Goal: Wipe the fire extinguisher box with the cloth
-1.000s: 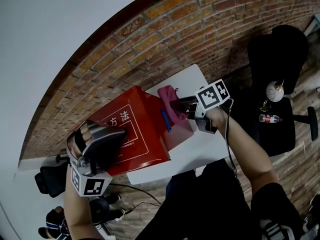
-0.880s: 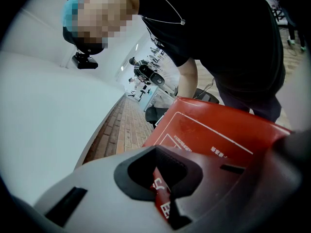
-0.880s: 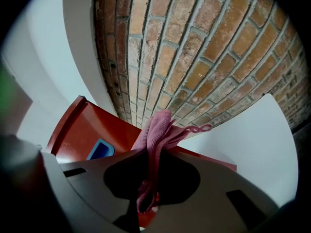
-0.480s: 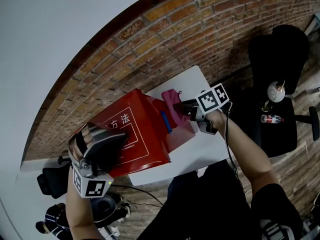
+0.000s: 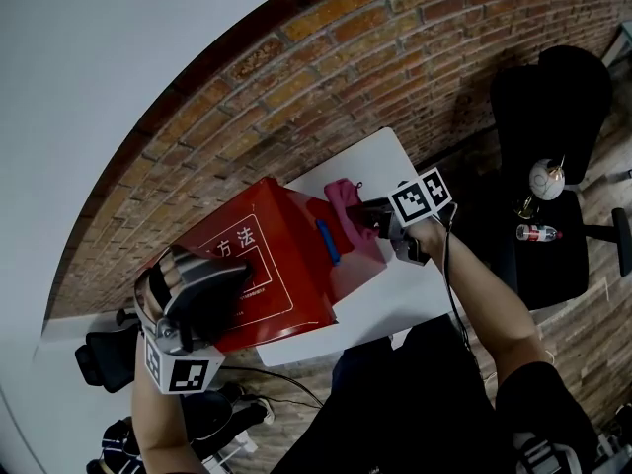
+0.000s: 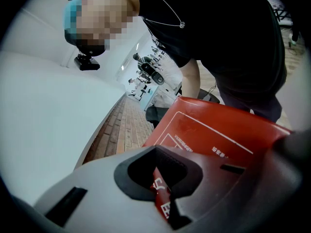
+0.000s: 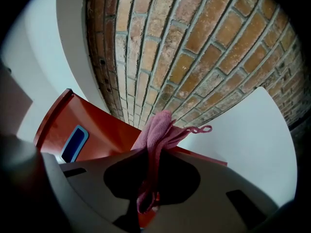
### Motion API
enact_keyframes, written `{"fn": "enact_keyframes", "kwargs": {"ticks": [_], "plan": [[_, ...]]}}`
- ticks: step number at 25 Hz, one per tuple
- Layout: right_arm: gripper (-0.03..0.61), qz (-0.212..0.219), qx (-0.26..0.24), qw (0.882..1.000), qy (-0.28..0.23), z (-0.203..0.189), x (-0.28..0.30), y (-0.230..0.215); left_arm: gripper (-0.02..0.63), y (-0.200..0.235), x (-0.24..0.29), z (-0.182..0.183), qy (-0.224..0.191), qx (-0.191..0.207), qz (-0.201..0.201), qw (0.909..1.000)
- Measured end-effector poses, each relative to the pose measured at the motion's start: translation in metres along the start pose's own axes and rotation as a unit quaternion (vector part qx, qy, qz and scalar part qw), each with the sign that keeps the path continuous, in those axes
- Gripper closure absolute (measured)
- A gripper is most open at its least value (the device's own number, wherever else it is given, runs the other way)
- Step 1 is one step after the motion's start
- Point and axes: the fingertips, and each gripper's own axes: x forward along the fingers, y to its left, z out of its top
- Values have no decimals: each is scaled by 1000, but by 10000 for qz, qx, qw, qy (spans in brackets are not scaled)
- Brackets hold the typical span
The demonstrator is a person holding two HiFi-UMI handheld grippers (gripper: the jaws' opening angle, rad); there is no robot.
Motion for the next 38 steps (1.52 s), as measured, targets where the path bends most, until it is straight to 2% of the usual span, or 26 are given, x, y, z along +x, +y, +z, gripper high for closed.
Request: {"fn": "enact_keyframes", "kwargs": {"ticks": [18, 26, 38], "plan": [[517, -111, 158, 9998, -3, -12, 8, -33, 584, 0, 1, 0, -15, -24, -23, 10000], [517, -201, 56, 9998, 79, -18, 11, -45, 584, 0, 0, -1, 14, -18, 8, 10000], [517, -594, -215, 9971, 417, -31, 19, -79, 584, 0, 0, -2, 28, -13, 18, 10000]]}}
